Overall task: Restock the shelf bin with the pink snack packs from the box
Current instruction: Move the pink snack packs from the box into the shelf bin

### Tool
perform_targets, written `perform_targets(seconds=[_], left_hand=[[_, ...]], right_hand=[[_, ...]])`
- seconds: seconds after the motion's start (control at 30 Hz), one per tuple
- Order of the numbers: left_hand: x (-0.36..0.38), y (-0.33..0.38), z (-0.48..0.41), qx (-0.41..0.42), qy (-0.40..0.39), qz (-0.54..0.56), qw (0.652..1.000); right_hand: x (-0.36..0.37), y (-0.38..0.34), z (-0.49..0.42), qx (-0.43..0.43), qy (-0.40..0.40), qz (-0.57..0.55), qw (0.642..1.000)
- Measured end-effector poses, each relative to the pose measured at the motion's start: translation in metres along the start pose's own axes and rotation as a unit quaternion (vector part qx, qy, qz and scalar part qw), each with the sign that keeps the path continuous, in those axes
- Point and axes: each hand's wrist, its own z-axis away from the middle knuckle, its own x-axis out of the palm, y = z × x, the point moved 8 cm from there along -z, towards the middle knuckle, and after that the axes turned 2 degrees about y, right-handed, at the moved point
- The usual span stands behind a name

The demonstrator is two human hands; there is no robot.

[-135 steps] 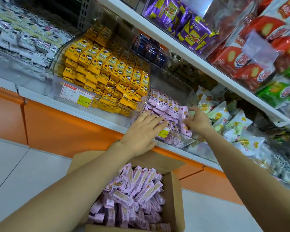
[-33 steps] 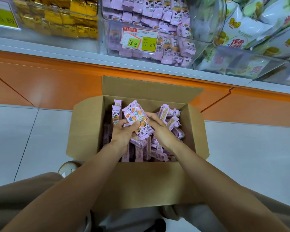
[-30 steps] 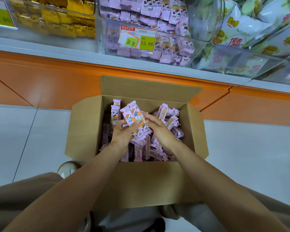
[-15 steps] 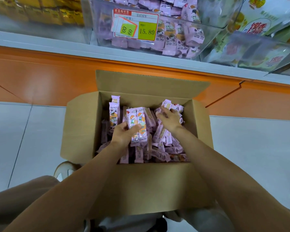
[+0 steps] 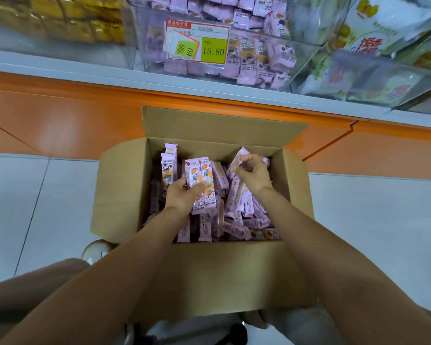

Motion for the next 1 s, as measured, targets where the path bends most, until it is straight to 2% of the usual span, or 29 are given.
perform_targets(seconds=[0.1, 0.23, 0.33, 0.5, 0.67, 0.8, 0.9, 1.0], left_hand=[[-0.003, -0.003, 0.000, -0.001, -0.001, 0.003, 1.000], [-0.005, -0.008, -0.006, -0.004, -0.004, -0.002, 1.000], [-0.004, -0.009, -0.012, -0.013, -0.006, 0.009, 1.000], [-0.008, -0.012, -0.021, -0.041, 0.005, 0.051, 0.998], [-0.017, -0.015, -0.024, -0.037, 0.022, 0.015, 0.999], [-0.021, -0.013, -0.021, -0.032, 0.026, 0.020, 0.999], [-0.022, -0.013, -0.021, -0.027, 0.029, 0.015, 0.999], [-0.019, -0.012, -0.021, -0.024, 0.025, 0.014, 0.999]], right_hand=[[0.013, 0.013, 0.000, 0.039, -0.024, -0.025, 0.999], [0.016, 0.025, -0.010, 0.064, 0.042, 0.019, 0.997], [0.024, 0.026, -0.021, 0.077, 0.050, 0.017, 0.996], [0.057, 0.010, -0.032, 0.000, -0.054, 0.152, 0.987], [0.062, 0.007, -0.027, -0.063, -0.064, 0.237, 0.967], [0.059, 0.010, -0.030, -0.027, -0.072, 0.233, 0.969], [0.057, 0.010, -0.032, -0.044, -0.077, 0.319, 0.944], [0.056, 0.013, -0.022, -0.052, -0.068, 0.329, 0.940]])
